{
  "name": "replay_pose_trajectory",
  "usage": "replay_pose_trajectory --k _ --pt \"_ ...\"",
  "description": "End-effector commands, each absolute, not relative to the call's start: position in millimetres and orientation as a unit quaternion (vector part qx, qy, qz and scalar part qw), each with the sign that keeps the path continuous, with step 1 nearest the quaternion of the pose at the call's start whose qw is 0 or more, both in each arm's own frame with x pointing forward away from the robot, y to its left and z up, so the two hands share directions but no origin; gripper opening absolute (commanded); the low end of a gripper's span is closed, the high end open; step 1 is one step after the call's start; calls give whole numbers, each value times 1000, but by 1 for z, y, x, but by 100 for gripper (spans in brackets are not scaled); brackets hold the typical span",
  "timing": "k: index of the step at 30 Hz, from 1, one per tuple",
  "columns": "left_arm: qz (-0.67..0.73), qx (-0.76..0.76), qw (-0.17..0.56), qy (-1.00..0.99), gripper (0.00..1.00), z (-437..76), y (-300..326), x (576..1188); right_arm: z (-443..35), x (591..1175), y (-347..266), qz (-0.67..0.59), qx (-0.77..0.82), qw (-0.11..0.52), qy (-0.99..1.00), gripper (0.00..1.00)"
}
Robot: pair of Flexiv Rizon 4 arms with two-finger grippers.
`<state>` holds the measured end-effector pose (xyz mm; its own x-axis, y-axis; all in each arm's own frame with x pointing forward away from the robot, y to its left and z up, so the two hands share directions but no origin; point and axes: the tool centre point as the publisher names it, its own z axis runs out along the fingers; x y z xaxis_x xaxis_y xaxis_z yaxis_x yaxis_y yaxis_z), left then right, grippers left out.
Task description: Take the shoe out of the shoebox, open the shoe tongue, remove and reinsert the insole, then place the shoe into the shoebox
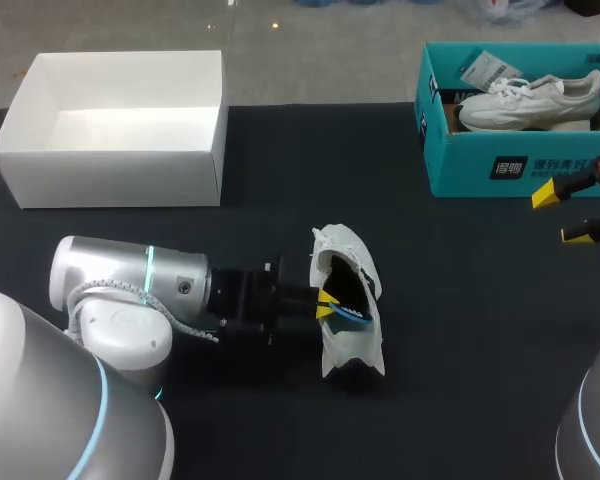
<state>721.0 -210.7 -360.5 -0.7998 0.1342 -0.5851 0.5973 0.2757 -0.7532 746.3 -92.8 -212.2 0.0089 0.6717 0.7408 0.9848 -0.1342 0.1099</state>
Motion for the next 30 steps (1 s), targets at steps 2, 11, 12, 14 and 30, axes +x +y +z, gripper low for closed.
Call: replay_pose_trajectory --k 2,11,12,14,30 --pt "-570 241 214 756 64 -345 -214 714 -212 745 -92 -339 -673 229 -616 100" --pt "-583 275 210 735 29 -319 -225 688 -212 745 -92 -339 -673 229 -616 100" --pt "-582 279 206 736 7 -320 -227 688 -212 745 -92 -339 -673 229 -616 100" --pt "-576 280 200 741 0 -329 -229 690 -212 745 -92 -339 -673 229 -616 100" --pt "-565 254 222 753 0 -355 -223 718 -212 745 -92 -339 -673 229 -616 100"
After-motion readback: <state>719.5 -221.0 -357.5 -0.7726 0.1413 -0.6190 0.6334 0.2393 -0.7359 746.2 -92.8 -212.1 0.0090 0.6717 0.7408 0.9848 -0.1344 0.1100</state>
